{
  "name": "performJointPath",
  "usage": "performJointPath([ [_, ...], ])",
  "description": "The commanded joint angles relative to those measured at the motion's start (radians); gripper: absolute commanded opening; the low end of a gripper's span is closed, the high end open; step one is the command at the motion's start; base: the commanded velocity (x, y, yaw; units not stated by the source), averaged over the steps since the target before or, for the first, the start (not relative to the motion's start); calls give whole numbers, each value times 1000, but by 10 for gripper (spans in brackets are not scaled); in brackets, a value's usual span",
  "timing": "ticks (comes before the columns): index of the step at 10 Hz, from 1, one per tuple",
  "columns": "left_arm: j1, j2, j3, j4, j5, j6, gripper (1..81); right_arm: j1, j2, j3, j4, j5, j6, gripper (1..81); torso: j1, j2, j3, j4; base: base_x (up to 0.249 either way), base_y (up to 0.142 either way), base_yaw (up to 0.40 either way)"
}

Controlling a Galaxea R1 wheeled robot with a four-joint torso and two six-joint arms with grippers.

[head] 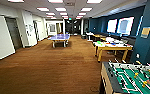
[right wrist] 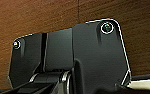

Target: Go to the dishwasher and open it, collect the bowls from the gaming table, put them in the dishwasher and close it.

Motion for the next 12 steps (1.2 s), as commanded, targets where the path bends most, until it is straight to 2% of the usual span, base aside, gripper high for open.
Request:
performJointPath([
  [1,-59,-2,-5,-4,40,4,811,62,1,2,-5,-43,-1,811,0,0,0,0,142,61,0],
  [8,-59,-3,-5,-4,40,4,811,60,1,4,-5,-43,1,811,0,0,0,0,163,0,0],
  [12,-59,-3,-5,-4,38,4,811,59,1,2,-5,-43,1,811,0,0,0,0,189,105,0],
])
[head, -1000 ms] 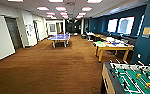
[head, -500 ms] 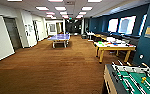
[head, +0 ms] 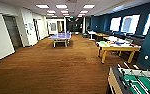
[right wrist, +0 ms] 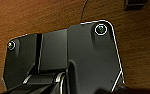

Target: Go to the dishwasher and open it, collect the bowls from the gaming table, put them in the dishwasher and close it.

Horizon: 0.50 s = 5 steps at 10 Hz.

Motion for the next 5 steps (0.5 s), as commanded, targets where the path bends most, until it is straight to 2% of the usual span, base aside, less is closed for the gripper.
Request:
performJointPath([
  [1,-50,-12,-10,-4,40,4,811,50,9,11,-5,-45,1,811,0,0,0,0,190,124,0],
  [5,-50,-12,-10,-4,39,4,811,50,9,8,-5,-45,1,811,-2,-1,1,0,190,124,0],
])
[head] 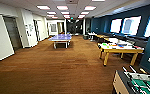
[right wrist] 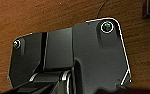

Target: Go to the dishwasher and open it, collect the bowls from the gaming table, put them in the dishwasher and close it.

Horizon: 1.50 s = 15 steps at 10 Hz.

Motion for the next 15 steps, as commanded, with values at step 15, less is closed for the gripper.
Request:
performJointPath([
  [15,-57,-1,-5,-3,42,5,811,55,3,-2,-5,-44,1,811,0,0,0,0,201,53,0],
])
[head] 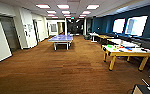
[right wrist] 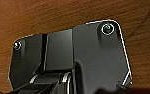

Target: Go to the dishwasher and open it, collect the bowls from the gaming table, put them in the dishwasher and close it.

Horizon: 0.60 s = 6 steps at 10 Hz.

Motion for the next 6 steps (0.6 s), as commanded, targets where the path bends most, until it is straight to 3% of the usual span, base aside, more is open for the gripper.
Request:
performJointPath([
  [1,-56,-6,-4,-4,41,5,811,55,1,2,-5,-46,1,811,0,0,0,0,213,0,0],
  [6,-56,-5,-4,-2,40,5,811,55,1,5,-5,-46,1,811,0,0,0,0,213,0,0],
])
